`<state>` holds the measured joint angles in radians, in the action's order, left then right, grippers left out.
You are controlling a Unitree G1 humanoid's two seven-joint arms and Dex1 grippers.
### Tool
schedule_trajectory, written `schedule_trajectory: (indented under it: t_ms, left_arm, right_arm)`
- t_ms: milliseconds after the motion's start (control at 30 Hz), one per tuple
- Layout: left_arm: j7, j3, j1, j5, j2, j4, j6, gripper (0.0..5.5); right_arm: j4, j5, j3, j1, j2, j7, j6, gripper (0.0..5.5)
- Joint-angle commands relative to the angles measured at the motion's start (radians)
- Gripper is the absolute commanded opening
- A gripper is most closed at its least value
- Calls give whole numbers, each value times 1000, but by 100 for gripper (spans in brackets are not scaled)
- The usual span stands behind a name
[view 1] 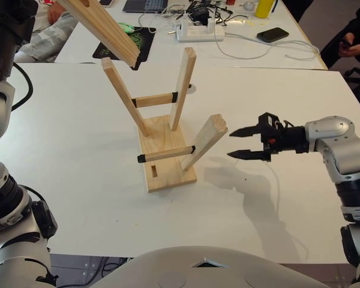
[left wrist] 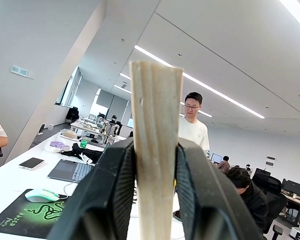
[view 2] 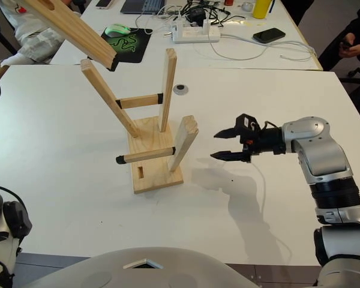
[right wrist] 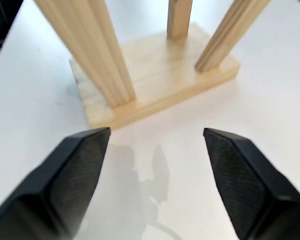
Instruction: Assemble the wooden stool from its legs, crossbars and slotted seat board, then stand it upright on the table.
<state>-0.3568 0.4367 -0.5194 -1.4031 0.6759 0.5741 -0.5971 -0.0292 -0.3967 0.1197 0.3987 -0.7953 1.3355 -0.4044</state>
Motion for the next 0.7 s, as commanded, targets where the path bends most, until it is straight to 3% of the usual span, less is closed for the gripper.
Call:
schedule_trajectory:
  t_ms: [33,133,400,633,700]
  left_arm:
    - [15,-15,-42,-2,16,-14,0,107]
    - [21,-24,-55,-3,16,-25,-3,107]
    - [27,-38,-65,-2,8,-32,-2,107]
    - [29,-35,-64,-2,7,-33,1,107]
    - [28,-34,-63,-1,5,-31,2,107]
  right_arm:
    - [64,-76,-10,-1,21,34,-58,419]
    - [115,-89,20,-26,15,71,-64,421]
    - [142,-69,59,-25,145,-46,-43,421]
    - [153,-52,104,-17,161,-39,-27,421]
    - [147,-48,109,-8,166,-41,-25,397]
